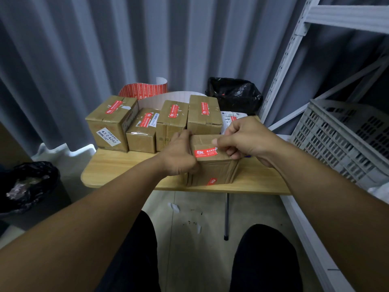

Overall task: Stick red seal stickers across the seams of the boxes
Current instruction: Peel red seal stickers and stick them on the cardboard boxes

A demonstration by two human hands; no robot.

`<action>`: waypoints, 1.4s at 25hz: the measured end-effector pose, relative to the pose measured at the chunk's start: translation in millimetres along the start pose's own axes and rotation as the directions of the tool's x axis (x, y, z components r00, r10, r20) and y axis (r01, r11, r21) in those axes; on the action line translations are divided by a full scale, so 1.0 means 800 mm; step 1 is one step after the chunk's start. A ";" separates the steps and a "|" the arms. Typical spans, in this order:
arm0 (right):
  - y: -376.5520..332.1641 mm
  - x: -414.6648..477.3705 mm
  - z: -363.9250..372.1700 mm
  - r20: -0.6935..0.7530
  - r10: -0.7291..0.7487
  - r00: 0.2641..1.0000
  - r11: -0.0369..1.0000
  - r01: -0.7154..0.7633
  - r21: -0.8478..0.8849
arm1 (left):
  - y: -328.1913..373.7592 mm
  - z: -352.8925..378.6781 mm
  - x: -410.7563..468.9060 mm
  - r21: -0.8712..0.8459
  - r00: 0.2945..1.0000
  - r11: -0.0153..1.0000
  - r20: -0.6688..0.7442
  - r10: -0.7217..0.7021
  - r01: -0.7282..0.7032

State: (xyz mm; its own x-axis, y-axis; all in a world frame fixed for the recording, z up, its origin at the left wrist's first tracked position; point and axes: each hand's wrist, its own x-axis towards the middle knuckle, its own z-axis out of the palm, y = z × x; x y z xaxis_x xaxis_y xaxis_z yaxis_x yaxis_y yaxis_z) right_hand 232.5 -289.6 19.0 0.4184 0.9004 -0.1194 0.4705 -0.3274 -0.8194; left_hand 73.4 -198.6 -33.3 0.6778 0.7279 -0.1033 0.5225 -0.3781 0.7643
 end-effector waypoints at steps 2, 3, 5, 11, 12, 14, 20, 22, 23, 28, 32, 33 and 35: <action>-0.006 -0.001 0.010 -0.002 -0.025 1.000 1.000 0.025 0.009 | 0.001 0.000 -0.001 -0.012 1.000 1.000 0.003 0.000 0.000; -0.009 0.000 0.015 -0.008 -0.033 0.999 0.999 0.033 0.004 | 0.001 0.000 -0.002 -0.018 1.000 1.000 0.005 -0.001 0.001; -0.014 0.004 0.020 -0.044 -0.030 0.999 0.999 0.032 0.027 | 0.001 -0.001 -0.005 -0.028 1.000 1.000 0.013 -0.007 0.007; -0.014 0.009 0.013 0.026 -0.087 0.996 0.991 0.084 0.107 | 0.001 -0.006 -0.010 -0.076 0.981 0.993 -0.180 0.073 -0.088; -0.014 0.010 0.014 0.028 -0.103 0.994 0.990 0.100 0.104 | 0.003 -0.008 -0.009 -0.064 0.966 0.991 -0.238 0.097 -0.116; -0.016 0.013 0.019 0.019 -0.128 0.992 0.986 0.125 0.107 | 0.013 -0.013 -0.011 -0.086 0.940 0.975 -0.297 0.169 -0.203; -0.024 0.020 0.034 0.019 -0.150 0.988 0.942 0.137 0.306 | 0.022 -0.018 -0.010 -0.362 0.901 0.851 -0.353 0.253 -0.381; -0.025 0.024 0.032 0.040 -0.150 0.988 0.932 0.128 0.338 | 0.017 -0.024 -0.010 -0.426 0.907 0.827 -0.360 0.217 -0.367; -0.024 0.028 0.031 0.035 -0.152 0.988 0.930 0.131 0.344 | 0.015 -0.027 -0.011 -0.457 0.914 0.819 -0.361 0.187 -0.348; -0.014 0.038 0.021 0.123 -0.330 0.936 0.941 0.336 -0.032 | -0.004 -0.038 -0.010 -0.569 0.940 0.803 -0.341 -0.032 -0.179; -0.005 0.045 0.020 0.369 -0.313 0.875 0.845 0.434 -0.313 | -0.015 -0.032 -0.008 -0.594 0.956 0.804 -0.253 -0.150 -0.032; -0.004 0.047 0.020 0.370 -0.315 0.874 0.849 0.434 -0.303 | -0.014 -0.030 -0.007 -0.594 0.955 0.804 -0.245 -0.167 -0.011; -0.004 0.051 0.020 0.392 -0.309 0.866 0.850 0.437 -0.295 | -0.010 -0.027 -0.007 -0.550 0.960 0.835 -0.221 -0.173 0.024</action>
State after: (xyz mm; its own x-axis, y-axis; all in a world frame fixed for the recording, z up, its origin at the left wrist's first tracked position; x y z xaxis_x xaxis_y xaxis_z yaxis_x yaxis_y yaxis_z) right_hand 235.6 -247.2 8.0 -0.0877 0.9937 -0.0698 0.8118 0.0307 -0.5831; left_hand 54.7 -187.6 -25.0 0.4459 0.8905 -0.0905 0.1678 0.0161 0.9857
